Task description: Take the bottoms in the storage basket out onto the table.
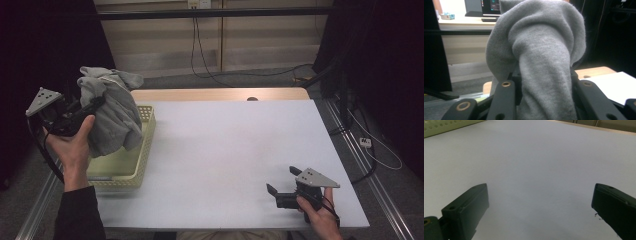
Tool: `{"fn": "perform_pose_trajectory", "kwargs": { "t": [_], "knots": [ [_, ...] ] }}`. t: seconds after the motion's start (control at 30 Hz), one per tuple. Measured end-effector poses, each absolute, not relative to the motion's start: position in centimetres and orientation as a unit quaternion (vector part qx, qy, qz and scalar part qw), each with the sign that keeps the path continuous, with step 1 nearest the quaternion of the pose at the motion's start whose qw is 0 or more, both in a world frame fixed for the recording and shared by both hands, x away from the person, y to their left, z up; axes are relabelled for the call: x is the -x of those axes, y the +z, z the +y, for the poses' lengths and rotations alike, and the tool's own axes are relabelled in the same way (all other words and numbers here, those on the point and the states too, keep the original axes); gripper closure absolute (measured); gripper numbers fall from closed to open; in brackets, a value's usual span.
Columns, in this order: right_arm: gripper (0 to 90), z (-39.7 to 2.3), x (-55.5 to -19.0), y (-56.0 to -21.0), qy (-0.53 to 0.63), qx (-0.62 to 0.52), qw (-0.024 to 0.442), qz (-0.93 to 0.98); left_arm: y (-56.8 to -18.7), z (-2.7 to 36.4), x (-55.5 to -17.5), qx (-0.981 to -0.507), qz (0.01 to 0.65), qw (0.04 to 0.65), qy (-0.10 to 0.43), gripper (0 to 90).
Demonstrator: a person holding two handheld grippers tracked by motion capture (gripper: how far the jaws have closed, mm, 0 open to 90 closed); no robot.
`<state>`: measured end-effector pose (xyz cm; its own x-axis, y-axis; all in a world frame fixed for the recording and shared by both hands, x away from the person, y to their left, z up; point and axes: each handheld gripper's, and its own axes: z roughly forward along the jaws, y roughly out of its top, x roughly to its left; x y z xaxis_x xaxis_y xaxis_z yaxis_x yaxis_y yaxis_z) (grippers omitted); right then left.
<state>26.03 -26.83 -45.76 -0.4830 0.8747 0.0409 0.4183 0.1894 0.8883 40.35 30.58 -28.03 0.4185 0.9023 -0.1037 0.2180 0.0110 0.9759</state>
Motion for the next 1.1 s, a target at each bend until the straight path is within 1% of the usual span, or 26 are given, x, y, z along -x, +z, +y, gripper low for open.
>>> {"fn": "perform_pose_trajectory", "kwargs": {
  "t": [0.77,1.1],
  "knots": [
    [1.3,-26.8,-26.0,-45.7,0.457,-0.442,0.250,0.730,-26.1,29.1,-38.7,-0.633,0.405,0.580,0.314,64.9],
    [1.3,-26.8,-26.0,-45.7,0.458,-0.442,0.250,0.730,-25.8,27.9,-38.5,-0.640,0.385,0.593,0.301,64.9]
  ]
}}
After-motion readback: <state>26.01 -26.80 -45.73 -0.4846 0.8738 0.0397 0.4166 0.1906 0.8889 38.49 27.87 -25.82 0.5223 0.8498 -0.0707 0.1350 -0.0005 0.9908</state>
